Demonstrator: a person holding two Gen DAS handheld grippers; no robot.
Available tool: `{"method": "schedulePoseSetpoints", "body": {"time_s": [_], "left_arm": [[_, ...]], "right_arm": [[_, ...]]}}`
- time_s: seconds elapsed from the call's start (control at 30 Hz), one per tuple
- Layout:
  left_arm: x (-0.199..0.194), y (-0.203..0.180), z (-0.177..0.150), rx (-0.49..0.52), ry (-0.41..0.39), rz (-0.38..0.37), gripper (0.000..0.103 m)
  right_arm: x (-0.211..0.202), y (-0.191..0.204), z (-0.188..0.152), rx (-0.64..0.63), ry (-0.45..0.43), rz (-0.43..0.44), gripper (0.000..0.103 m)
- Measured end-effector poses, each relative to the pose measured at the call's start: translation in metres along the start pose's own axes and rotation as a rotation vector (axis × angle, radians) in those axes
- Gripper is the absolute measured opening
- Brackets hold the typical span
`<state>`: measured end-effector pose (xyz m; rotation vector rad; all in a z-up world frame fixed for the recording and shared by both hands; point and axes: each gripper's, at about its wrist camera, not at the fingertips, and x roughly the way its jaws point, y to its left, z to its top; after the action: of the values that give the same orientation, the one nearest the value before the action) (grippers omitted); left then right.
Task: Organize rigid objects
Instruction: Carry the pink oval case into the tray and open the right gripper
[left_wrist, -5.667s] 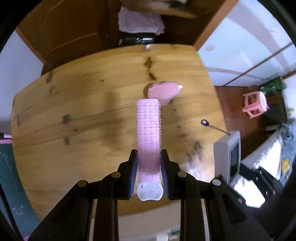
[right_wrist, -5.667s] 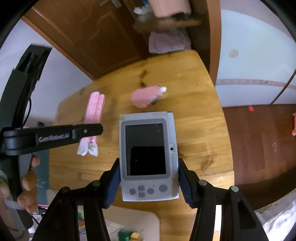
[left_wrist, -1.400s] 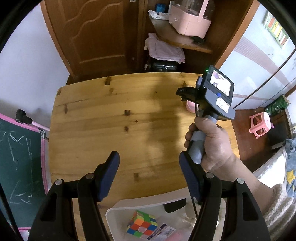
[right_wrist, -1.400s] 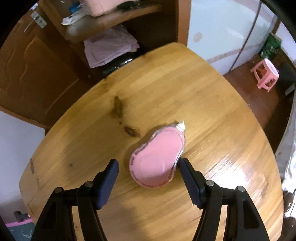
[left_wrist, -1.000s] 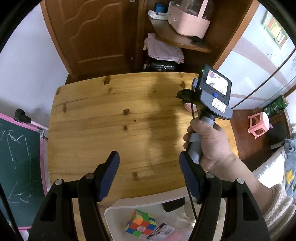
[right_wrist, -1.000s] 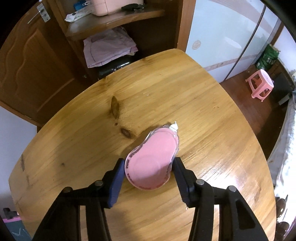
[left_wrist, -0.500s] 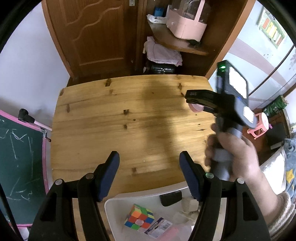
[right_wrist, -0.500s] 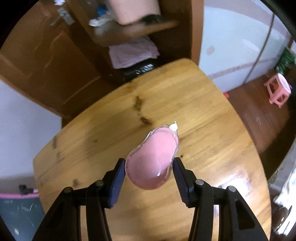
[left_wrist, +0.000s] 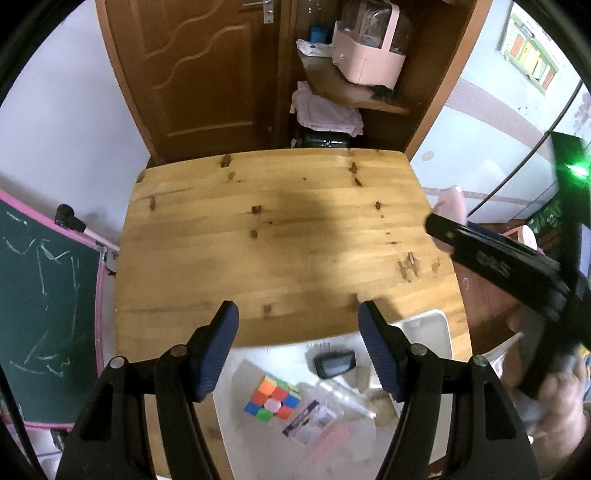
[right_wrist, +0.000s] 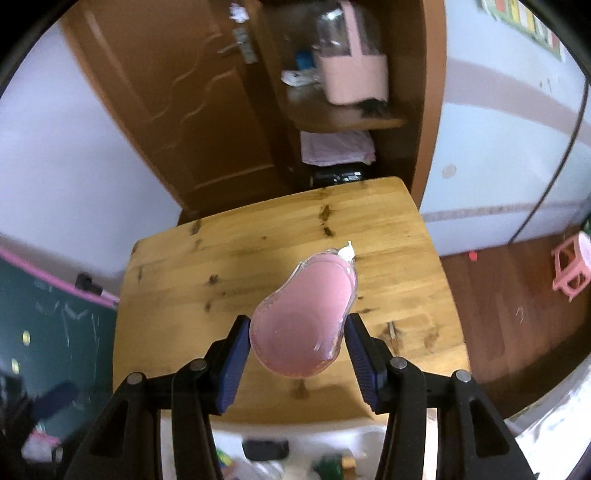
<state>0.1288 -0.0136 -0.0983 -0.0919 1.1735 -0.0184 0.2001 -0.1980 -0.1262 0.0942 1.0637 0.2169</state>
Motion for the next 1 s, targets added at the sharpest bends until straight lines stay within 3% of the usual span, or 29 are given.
{"method": "schedulePoseSetpoints", "body": {"time_s": [0.17, 0.4, 0.73, 1.0], "left_arm": [[0.002, -0.002, -0.023, 0.035, 0.019, 0.021, 0.071], [0.02, 0.004, -0.057, 0.099, 0.08, 0.046, 0.071], [0.026, 0.003, -0.096, 0.203, 0.093, 0.047, 0.071], [0.021, 0.011, -0.112, 0.211, 0.094, 0.023, 0.071]], "right_arm": [[-0.034, 0.014, -0.041, -0.129, -0.021, 0.008, 0.052], [-0.031, 0.036, -0.123, -0.294, 0.065, -0.013, 0.052], [0.02, 0.054, -0.199, -0.311, 0.226, -0.076, 0.053], [0.045, 0.049, -0.213, -0.259, 0.328, -0.101, 0.055]]}}
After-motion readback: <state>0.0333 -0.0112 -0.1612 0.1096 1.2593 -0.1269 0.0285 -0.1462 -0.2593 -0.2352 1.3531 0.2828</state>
